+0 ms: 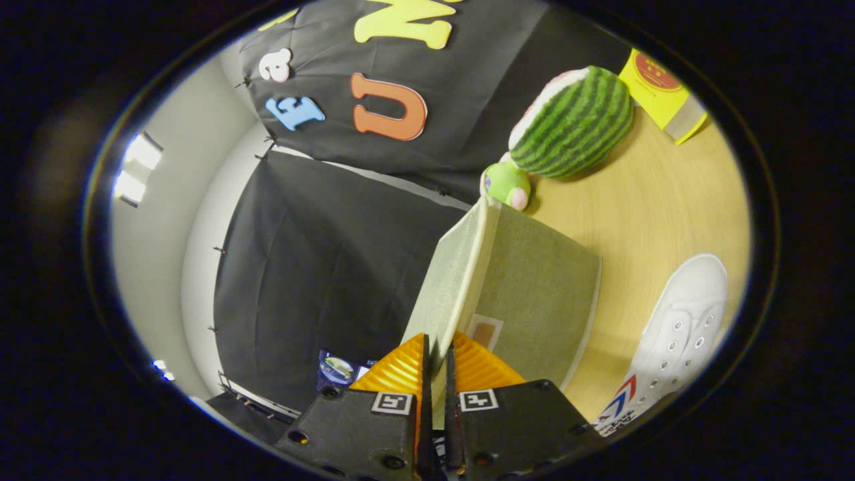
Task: Open the storage box then place both shoes into the box .Put the left shoe in first, then the right shoe, with the right side of both shoes facing outward in a uniform manner.
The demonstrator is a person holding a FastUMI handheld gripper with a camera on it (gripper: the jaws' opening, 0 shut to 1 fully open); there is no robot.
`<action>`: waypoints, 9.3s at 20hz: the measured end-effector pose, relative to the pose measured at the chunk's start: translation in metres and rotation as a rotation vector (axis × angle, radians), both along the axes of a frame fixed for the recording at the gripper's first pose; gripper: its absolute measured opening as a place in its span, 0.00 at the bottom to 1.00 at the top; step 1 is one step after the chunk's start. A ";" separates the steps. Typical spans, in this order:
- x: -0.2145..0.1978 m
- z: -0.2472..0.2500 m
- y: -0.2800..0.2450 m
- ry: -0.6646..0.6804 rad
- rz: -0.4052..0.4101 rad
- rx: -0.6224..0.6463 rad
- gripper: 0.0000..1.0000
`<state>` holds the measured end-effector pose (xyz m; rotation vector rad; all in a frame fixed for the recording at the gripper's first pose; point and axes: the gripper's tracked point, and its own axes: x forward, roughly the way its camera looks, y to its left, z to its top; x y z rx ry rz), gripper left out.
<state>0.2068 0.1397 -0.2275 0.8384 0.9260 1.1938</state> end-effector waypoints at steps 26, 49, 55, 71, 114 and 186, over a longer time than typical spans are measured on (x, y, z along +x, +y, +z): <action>-0.076 0.154 0.184 -0.301 -0.272 -0.179 0.14; -0.097 0.096 0.143 -0.467 -0.270 -0.390 1.00; -0.057 0.053 0.054 -0.475 -0.346 -0.565 1.00; -0.013 -0.121 -0.146 -0.321 -0.369 -1.059 0.93; -0.051 0.045 0.043 -0.198 -0.542 -0.647 0.06; 0.005 -0.115 -0.261 -0.085 -0.599 -1.169 0.06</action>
